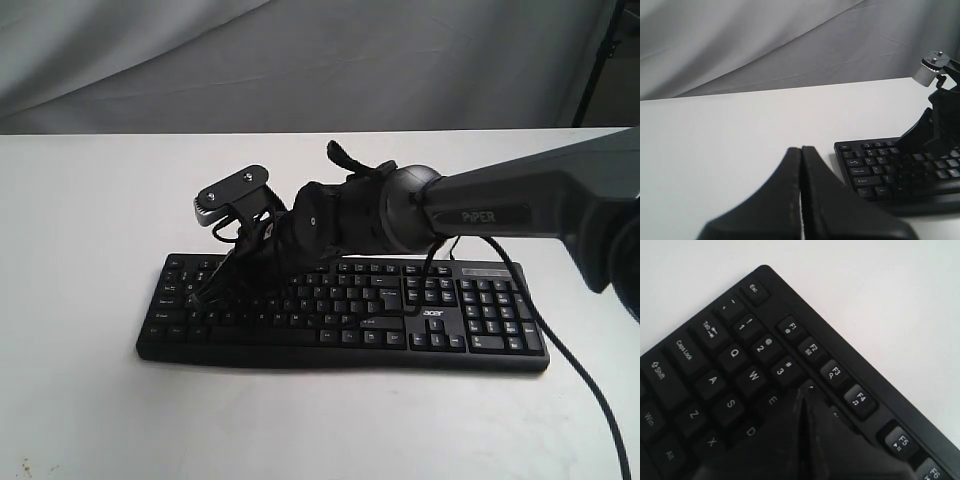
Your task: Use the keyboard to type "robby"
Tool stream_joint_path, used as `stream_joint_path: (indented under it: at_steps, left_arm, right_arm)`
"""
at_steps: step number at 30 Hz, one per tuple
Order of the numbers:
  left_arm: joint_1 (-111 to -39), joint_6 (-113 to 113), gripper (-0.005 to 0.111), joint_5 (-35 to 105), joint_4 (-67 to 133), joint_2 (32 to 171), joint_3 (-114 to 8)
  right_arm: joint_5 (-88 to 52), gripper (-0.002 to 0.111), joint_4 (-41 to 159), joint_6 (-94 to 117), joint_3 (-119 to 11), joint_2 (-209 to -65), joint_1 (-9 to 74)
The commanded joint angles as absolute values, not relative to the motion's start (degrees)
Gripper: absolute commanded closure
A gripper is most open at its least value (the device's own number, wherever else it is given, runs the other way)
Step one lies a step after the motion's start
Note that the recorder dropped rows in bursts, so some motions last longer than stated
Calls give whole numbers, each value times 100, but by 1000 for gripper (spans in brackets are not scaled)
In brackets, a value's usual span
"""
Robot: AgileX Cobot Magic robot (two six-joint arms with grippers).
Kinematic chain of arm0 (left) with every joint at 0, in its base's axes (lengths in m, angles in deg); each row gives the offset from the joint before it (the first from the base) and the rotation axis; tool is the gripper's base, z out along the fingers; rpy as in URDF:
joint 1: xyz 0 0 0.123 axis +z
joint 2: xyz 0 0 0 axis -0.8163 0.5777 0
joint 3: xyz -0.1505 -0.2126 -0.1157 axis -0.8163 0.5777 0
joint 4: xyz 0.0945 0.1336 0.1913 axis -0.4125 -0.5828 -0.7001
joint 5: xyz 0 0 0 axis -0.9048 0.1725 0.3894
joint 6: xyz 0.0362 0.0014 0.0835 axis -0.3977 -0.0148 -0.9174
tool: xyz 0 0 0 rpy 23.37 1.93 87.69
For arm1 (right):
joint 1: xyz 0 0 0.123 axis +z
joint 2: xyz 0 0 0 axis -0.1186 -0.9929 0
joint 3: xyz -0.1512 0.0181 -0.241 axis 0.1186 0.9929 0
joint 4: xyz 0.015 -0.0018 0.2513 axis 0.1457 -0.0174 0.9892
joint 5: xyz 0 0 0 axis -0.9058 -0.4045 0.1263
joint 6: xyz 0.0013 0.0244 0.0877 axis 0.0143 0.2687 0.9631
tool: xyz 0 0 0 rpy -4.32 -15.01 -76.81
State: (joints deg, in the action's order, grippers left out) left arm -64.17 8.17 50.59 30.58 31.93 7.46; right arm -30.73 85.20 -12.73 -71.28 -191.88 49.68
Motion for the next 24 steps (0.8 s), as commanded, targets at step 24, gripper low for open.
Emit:
stream_joint_path:
  at_steps: [24]
  left_arm:
    - [-6453, 833, 107, 5017, 3031, 3173, 771]
  right_arm:
    - [-3309, 108, 8548, -1316, -7170, -19306, 4971]
